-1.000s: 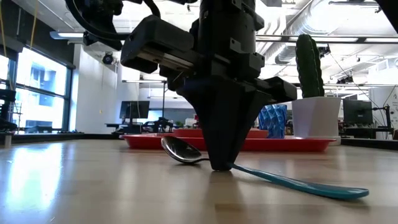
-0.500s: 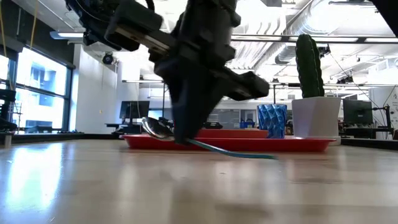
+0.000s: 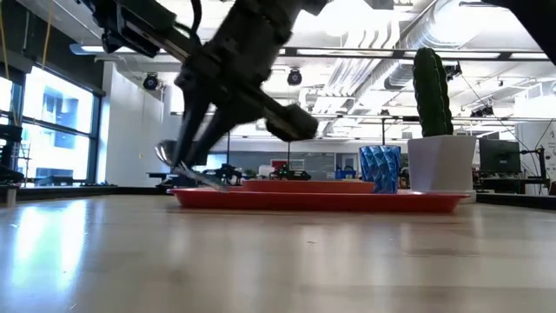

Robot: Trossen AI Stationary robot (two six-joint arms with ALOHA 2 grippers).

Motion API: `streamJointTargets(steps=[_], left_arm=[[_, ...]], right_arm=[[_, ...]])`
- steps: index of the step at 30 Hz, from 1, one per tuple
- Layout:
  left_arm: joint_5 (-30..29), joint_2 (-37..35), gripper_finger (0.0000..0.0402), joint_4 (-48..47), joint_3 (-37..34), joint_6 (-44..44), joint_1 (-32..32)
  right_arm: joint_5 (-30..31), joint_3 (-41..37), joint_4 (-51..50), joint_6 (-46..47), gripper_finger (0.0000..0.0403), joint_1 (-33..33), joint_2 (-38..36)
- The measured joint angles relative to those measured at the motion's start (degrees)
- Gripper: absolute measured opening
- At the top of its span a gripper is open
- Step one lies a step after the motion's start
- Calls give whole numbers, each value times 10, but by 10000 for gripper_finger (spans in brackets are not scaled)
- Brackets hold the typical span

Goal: Pick and place plate/cup/fork/spoon on tray
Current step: Put the blue spoon on the orange tray on the right side of the orange fork

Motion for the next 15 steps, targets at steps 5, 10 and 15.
streamJointTargets(steps=[5,10,15], left_arm=[[0,-24,42,-2,0,0,0],[0,-36,42,-2,0,-1,0],[0,-36,42,-2,0,0,0]], right_arm=[[47,46,-2,-23,1,-20,0],[96,92,-2,-42,1,-53,-1],[149,117,-3,-48,1,-90,-1]])
